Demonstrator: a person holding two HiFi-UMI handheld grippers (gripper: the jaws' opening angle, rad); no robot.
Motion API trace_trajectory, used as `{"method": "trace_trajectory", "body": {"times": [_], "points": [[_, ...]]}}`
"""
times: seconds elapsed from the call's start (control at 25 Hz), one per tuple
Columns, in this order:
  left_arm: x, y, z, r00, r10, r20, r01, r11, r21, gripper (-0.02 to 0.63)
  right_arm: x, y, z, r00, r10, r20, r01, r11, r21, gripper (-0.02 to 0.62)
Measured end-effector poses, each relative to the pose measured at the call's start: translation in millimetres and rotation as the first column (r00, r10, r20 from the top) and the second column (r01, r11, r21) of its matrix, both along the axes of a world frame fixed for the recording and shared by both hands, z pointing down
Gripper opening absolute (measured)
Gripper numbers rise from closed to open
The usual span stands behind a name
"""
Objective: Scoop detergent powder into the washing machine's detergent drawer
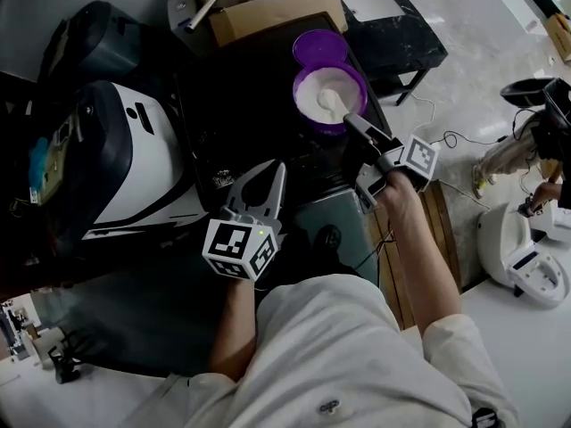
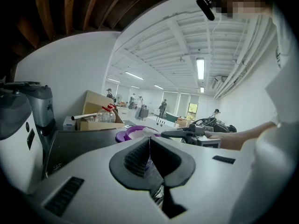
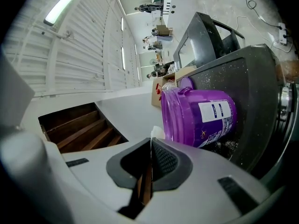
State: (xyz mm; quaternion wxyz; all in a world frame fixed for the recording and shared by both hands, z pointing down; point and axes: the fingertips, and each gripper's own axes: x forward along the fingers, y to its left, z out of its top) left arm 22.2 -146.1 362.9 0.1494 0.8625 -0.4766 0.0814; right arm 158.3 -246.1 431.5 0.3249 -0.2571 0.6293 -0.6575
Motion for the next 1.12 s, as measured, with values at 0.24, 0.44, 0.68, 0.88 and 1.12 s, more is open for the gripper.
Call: {"method": "trace_trajectory", "body": {"times": [0.24,0.44,0.68,0.88,1.12], "points": [[-11,5,0,1.0,-0.026,-0.001,0.026,1.0,-0.002,0.02,-8,4,-8,0.999,-0.027,-0.022,0.028,0.999,0.035,0.012],[-26,10,0,0.999,-0.031,-0.004,0.031,0.999,0.006,0.019,-23,12,-15,0.999,-0.045,-0.032,0.046,0.997,0.06,0.012],[-43,19,-5,1.0,-0.022,-0.011,0.023,1.0,0.017,0.02,-42,29,-27,0.998,-0.053,-0.027,0.055,0.995,0.082,0.012],[-63,31,-6,1.0,-0.017,-0.024,0.018,0.999,0.027,0.02,-61,51,-33,0.997,-0.061,-0.036,0.064,0.993,0.099,0.012],[-84,51,-4,0.999,0.004,-0.038,-0.003,1.0,0.029,0.02,-85,80,-35,0.997,-0.061,-0.046,0.065,0.992,0.105,0.012]]}}
